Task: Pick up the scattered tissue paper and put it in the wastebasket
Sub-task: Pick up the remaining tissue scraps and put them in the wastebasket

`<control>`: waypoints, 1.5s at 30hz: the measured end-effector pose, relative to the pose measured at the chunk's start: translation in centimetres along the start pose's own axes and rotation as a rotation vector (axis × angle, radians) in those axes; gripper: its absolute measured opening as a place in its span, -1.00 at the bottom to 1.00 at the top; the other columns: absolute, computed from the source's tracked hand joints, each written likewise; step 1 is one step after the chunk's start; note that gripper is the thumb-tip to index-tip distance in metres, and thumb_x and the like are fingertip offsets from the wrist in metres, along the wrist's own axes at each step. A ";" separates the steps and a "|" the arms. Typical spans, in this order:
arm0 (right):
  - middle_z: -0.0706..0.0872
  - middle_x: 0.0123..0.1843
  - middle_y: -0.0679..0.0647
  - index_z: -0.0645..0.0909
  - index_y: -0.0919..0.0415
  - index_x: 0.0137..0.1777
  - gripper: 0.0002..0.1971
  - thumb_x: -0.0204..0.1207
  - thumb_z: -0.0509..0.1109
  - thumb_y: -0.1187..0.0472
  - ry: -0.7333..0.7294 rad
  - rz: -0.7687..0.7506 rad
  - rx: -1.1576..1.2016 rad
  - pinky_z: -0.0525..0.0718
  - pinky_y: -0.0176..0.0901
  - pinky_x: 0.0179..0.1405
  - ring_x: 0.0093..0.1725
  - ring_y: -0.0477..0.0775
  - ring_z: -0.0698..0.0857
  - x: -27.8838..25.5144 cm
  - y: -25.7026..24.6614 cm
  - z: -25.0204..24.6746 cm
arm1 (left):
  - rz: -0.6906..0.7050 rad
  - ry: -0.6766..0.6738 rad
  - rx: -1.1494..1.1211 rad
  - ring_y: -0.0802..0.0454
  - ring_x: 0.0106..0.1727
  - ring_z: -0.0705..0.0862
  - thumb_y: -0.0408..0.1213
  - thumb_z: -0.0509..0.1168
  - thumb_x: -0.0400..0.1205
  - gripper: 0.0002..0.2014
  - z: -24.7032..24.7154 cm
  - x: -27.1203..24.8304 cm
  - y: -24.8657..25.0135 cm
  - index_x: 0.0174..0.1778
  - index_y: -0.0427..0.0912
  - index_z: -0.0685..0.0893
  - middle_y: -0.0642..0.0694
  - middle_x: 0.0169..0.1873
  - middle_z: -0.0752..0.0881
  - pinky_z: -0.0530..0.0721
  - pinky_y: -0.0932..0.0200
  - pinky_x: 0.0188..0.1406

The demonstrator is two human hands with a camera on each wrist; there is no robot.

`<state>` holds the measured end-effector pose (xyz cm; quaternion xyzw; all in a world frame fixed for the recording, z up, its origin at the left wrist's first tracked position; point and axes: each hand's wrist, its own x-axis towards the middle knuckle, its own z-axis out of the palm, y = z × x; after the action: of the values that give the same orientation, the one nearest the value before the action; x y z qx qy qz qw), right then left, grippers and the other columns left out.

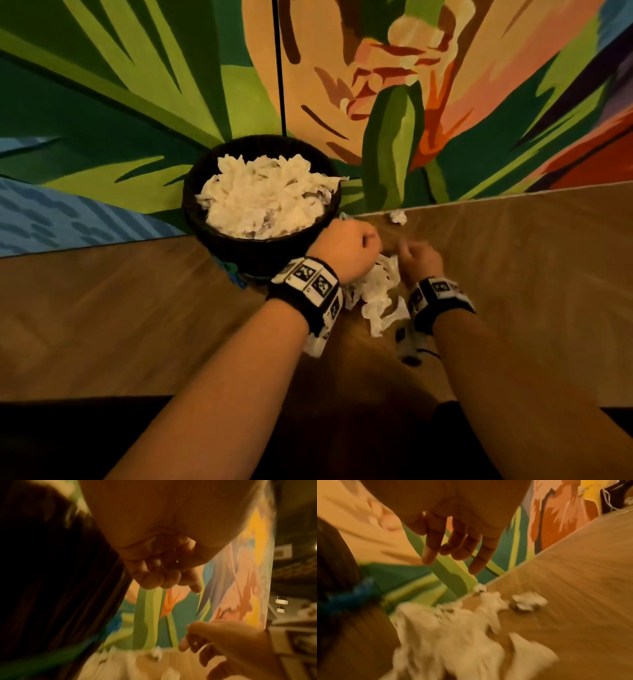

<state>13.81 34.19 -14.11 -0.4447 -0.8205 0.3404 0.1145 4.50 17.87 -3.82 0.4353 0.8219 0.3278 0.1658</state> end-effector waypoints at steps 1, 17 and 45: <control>0.68 0.28 0.18 0.75 0.00 0.00 -0.72 0.68 0.22 -0.05 -0.089 0.065 -0.077 0.65 0.02 0.11 0.06 0.12 0.70 -0.7 1.6 1.1 | -0.044 -0.076 0.050 0.02 -0.11 0.74 -0.21 0.19 0.65 -0.75 1.5 0.1 -1.3 -0.11 -0.03 0.81 0.00 -0.13 0.80 0.76 0.03 -0.05; 0.74 0.26 0.07 0.72 -0.01 0.29 -0.60 0.59 0.30 -0.17 -0.778 0.070 -0.323 0.66 -0.02 0.27 0.21 0.12 0.69 -1.0 2.0 7.8 | -0.309 -0.276 -0.003 -0.14 0.65 0.27 -0.26 0.35 0.60 -0.32 10.6 3.8 -12.1 0.65 0.04 0.28 -0.10 0.66 0.23 0.35 0.06 0.56; 0.69 0.32 0.17 0.60 0.14 0.41 -0.64 0.68 0.23 0.10 -0.265 0.286 -0.002 0.62 -0.09 0.08 0.13 0.14 0.67 -4.0 4.3 6.2 | -0.708 0.105 -0.444 -0.17 -0.23 0.74 -0.11 0.22 0.70 -0.80 7.4 -7.3 -17.0 -0.10 -0.10 0.70 -0.20 -0.18 0.73 0.78 -0.06 -0.22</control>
<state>15.86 29.74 -21.07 -0.5082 -0.7572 0.4079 -0.0445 2.46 7.82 -20.91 0.0623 0.8374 0.4415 0.3160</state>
